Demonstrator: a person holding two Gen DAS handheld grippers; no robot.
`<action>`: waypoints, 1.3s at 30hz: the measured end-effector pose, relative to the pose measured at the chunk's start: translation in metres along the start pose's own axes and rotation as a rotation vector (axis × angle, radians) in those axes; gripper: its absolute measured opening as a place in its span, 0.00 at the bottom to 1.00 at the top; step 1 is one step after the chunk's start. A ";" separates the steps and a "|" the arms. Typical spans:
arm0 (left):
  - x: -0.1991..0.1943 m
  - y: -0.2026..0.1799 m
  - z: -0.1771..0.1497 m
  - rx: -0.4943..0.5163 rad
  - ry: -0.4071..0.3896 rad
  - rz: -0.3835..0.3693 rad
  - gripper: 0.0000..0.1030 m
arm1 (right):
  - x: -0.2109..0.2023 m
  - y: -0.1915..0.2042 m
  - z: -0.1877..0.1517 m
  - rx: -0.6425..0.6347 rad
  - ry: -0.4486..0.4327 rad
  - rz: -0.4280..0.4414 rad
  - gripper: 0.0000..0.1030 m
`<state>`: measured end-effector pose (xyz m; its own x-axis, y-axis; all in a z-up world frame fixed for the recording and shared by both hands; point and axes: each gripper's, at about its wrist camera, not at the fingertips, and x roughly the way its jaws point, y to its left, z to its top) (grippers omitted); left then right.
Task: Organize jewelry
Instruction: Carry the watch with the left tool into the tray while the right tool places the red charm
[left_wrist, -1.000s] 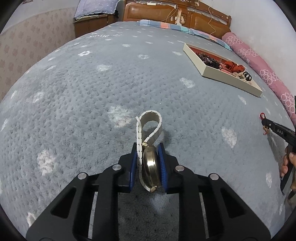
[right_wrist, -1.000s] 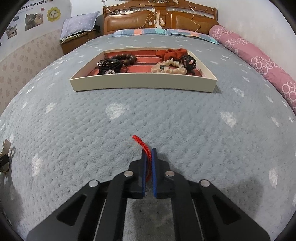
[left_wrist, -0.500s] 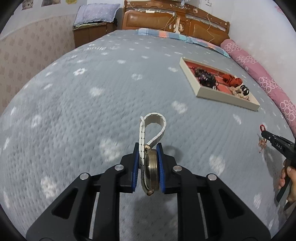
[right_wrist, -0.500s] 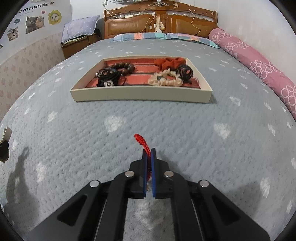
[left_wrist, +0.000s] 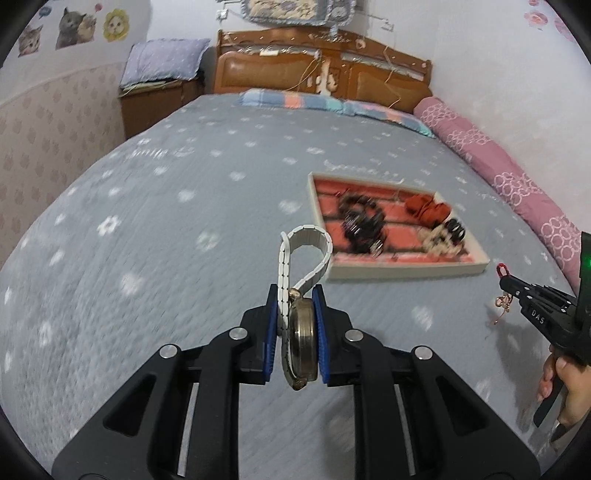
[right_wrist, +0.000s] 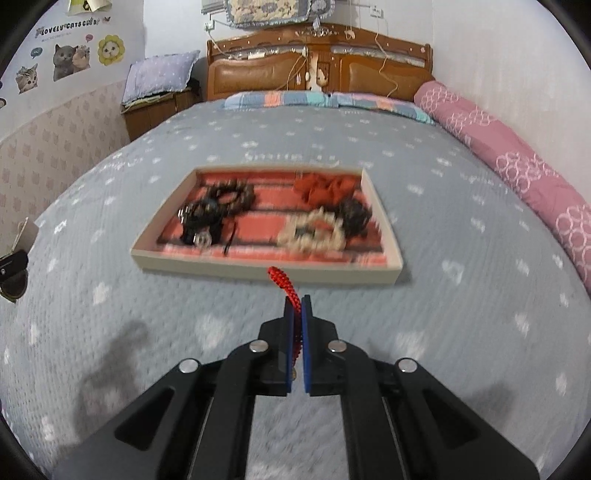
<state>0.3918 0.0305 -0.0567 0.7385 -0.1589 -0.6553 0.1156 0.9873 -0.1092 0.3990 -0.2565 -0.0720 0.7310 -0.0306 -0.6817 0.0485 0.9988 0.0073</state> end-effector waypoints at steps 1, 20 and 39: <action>0.003 -0.007 0.006 0.007 -0.004 -0.003 0.16 | 0.000 -0.002 0.006 -0.002 -0.007 -0.002 0.04; 0.095 -0.094 0.071 0.074 0.012 -0.016 0.16 | 0.044 -0.029 0.073 0.005 -0.038 -0.030 0.04; 0.221 -0.119 0.062 0.080 0.108 0.004 0.18 | 0.145 -0.049 0.065 0.035 0.065 -0.023 0.04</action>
<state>0.5823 -0.1223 -0.1426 0.6639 -0.1503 -0.7326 0.1685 0.9845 -0.0492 0.5468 -0.3124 -0.1239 0.6835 -0.0493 -0.7283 0.0889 0.9959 0.0160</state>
